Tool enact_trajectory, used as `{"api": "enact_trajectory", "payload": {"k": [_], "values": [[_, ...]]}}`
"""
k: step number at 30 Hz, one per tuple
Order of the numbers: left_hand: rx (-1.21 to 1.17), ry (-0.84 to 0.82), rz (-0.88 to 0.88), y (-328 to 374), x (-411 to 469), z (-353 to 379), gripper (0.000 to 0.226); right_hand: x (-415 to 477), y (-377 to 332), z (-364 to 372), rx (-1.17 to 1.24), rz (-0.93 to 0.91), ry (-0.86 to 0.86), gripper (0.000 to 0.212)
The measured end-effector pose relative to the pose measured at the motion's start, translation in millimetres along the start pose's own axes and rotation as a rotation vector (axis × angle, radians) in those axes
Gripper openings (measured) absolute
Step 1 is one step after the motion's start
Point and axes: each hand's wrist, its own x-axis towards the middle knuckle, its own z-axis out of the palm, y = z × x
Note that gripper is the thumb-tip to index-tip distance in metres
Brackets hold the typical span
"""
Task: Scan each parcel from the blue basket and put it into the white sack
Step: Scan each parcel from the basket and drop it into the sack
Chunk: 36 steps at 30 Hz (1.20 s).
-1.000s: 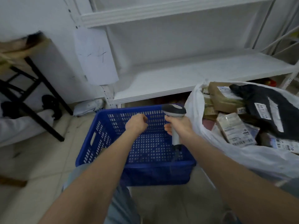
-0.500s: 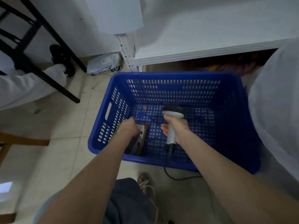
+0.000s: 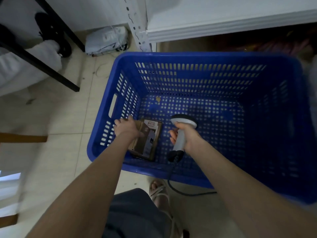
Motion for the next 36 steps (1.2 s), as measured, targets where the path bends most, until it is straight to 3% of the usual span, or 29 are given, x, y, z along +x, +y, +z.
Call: {"api": "enact_trajectory", "payload": {"k": [4, 11, 16, 20, 28, 32, 34, 36], "values": [[-0.07, -0.029, -0.015, 15.4, -17.9, -3.8, 0.097, -14.7, -5.5, -9.2, -0.028, -0.062, -0.002, 0.021], [-0.77, -0.029, 0.099, 43.0, -65.3, -59.2, 0.07, -86.4, -31.6, -48.5, -0.046, -0.314, 0.097, 0.009], [-1.155, -0.099, 0.256, 54.5, -121.7, -88.9, 0.059, -148.5, -39.4, -86.1, -0.016, -0.525, 0.179, 0.02], [-1.291, -0.217, 0.374, 53.8, -170.4, -100.3, 0.051, -189.8, -39.9, -112.8, -0.042, -0.673, 0.241, 0.036], [-1.255, -0.351, 0.575, 47.0, -237.8, -108.6, 0.057, -254.2, -19.2, -145.4, -0.024, -0.764, 0.053, 0.03], [-0.884, -0.434, 0.581, 42.5, -262.2, -113.5, 0.078, -284.0, -20.2, -156.2, -0.054, -0.843, 0.045, 0.012], [-0.722, -0.512, 0.596, 42.9, -270.4, -114.9, 0.094, -291.8, -24.3, -161.3, -0.102, -0.888, 0.055, 0.014], [-0.662, -0.563, 0.628, 47.6, -279.4, -115.0, 0.091, -299.6, -26.0, -162.5, -0.144, -0.921, 0.063, 0.016]]}}
